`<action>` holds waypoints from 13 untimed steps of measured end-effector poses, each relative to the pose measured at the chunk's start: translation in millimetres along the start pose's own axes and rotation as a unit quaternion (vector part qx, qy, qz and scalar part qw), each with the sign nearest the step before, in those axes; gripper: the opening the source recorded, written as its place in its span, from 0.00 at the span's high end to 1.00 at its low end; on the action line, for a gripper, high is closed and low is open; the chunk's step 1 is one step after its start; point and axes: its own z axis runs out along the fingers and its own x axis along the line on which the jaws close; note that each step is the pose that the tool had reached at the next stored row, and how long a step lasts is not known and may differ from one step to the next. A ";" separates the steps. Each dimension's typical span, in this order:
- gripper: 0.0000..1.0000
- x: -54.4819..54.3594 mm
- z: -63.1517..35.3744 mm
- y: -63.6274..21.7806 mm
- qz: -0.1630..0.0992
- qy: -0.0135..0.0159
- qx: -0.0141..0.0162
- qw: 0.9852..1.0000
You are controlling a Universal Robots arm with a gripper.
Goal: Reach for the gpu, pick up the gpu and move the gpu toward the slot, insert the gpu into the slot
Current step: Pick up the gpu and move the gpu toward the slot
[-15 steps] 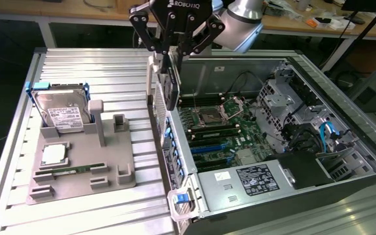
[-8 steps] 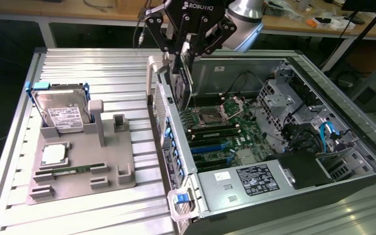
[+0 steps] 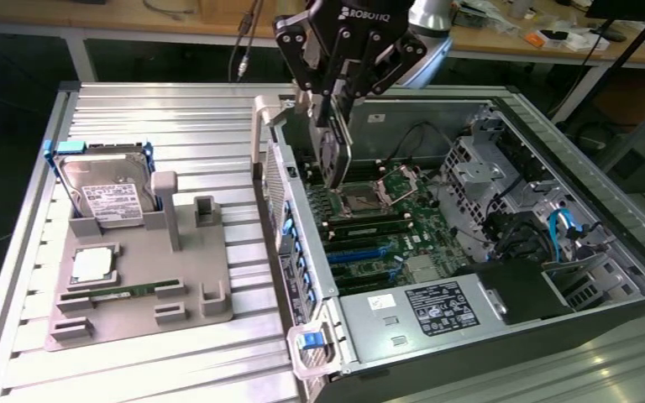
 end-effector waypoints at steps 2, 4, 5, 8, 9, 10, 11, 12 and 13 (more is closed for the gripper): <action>0.73 -4.6 0.2 0.2 0.000 0.000 0.000 1.000; 0.73 -9.2 0.4 0.3 0.000 -0.001 0.000 1.000; 0.73 -11.5 0.5 0.4 0.000 -0.001 0.000 1.000; 0.73 -18.4 0.8 0.7 0.000 -0.001 0.000 1.000; 0.73 -20.6 0.9 0.8 0.000 -0.001 0.000 1.000; 0.73 -23.4 1.0 0.9 0.000 -0.001 0.000 1.000; 0.73 -25.5 1.1 1.0 0.000 -0.001 0.000 1.000; 0.73 -28.2 1.2 1.1 0.000 -0.002 0.000 1.000; 0.73 -30.8 1.3 1.2 0.000 -0.002 0.000 1.000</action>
